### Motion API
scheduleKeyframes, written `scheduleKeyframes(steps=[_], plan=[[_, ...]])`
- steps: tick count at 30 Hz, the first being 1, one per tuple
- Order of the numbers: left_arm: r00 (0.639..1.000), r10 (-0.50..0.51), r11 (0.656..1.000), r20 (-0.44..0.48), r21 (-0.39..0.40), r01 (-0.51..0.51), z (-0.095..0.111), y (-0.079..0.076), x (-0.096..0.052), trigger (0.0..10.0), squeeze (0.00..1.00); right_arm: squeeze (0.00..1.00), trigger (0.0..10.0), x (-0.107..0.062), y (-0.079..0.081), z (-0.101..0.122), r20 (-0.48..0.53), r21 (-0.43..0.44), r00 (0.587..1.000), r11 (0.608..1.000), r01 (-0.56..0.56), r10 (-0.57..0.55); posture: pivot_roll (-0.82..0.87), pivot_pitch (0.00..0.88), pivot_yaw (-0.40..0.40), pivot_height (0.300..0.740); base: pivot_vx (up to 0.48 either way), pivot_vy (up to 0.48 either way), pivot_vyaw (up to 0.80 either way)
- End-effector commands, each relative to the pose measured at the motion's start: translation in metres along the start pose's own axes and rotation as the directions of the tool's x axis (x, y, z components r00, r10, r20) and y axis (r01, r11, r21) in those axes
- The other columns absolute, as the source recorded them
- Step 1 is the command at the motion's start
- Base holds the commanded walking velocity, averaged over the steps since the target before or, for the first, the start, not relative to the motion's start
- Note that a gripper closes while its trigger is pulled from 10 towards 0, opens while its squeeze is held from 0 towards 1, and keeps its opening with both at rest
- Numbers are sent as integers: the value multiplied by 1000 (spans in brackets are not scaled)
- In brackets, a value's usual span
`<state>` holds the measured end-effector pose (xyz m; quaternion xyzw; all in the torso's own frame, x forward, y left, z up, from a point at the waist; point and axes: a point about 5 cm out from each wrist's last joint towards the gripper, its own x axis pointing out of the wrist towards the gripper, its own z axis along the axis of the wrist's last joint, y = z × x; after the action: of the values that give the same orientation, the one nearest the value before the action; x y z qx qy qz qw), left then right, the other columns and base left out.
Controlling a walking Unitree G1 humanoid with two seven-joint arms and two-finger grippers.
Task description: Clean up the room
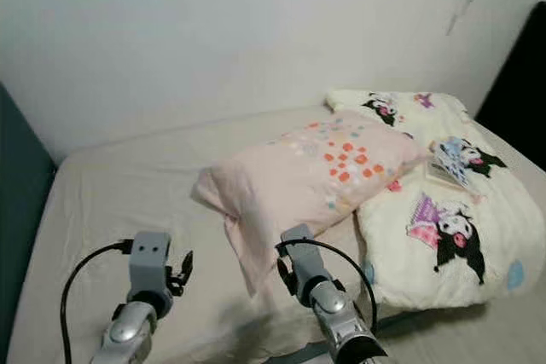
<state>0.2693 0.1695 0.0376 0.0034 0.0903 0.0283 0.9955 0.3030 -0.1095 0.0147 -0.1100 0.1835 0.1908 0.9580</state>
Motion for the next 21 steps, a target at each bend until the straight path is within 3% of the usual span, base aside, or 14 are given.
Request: scheduleKeyframes(steps=[1, 21], plan=[[1000, 11, 1000, -8, -16, -11, -2, -2, 0, 10000, 0, 0, 10000, -2, 0, -5, -16, -3, 1000, 1000, -2, 1, 31, 64, -19, 740, 0, 0, 0], [999, 35, 999, -33, 4, -35, -5, 0, 0, 10000, 0, 0, 10000, -1, 0, -4, -17, -4, 1000, 1000, -8, 8, 29, 69, -19, 740, 0, 0, 0]])
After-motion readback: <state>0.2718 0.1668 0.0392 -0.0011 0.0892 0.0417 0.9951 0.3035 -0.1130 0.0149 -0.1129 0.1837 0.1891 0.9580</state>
